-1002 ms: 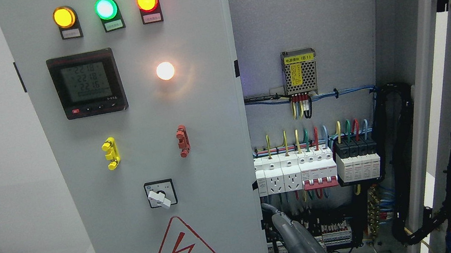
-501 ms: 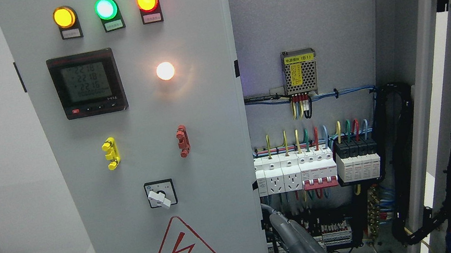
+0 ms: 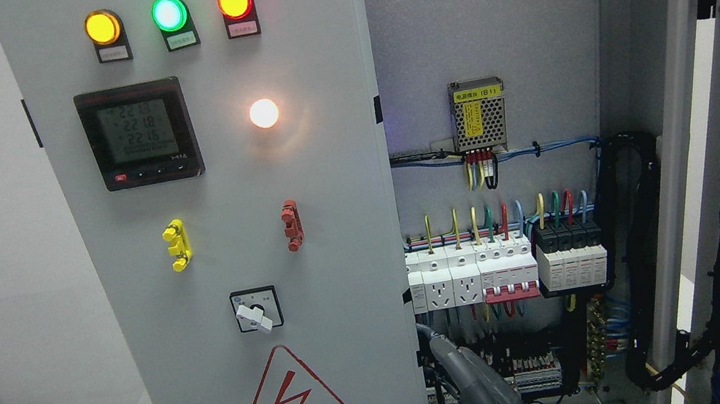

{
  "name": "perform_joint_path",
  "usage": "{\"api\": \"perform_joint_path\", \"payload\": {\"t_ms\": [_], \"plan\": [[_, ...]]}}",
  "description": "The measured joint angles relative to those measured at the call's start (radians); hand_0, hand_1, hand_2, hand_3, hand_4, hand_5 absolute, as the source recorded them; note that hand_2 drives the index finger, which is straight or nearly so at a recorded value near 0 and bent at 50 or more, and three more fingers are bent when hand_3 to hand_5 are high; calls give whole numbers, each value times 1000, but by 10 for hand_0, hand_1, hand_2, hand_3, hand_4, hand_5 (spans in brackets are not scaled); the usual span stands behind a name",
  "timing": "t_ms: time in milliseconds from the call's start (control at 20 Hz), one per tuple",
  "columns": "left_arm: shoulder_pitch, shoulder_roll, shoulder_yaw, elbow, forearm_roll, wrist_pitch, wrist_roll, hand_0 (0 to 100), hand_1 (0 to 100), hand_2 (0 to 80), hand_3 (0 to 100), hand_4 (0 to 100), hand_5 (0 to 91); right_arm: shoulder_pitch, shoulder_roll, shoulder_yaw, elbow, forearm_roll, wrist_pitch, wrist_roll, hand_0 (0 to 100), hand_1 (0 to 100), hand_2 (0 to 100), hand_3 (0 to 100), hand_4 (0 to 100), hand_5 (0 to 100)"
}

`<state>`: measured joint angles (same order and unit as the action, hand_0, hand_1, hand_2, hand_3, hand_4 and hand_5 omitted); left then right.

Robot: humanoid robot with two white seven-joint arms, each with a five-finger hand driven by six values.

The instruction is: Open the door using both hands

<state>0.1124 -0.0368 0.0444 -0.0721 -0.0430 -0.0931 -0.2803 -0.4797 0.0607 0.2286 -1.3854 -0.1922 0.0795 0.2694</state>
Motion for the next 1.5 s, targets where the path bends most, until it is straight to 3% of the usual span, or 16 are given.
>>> {"api": "perform_joint_path", "payload": {"t_ms": [1052,1503], "plan": [[0,0,0,0,0,0,0,0,0,0,0,0,0,-12,-10,-16,43,-39,-1,18,383,0,0,0,0,0],[0,0,0,0,0,0,0,0,0,0,0,0,0,-23,-14,-17,47,-47,-1,49,383,0,0,0,0,0]]}}
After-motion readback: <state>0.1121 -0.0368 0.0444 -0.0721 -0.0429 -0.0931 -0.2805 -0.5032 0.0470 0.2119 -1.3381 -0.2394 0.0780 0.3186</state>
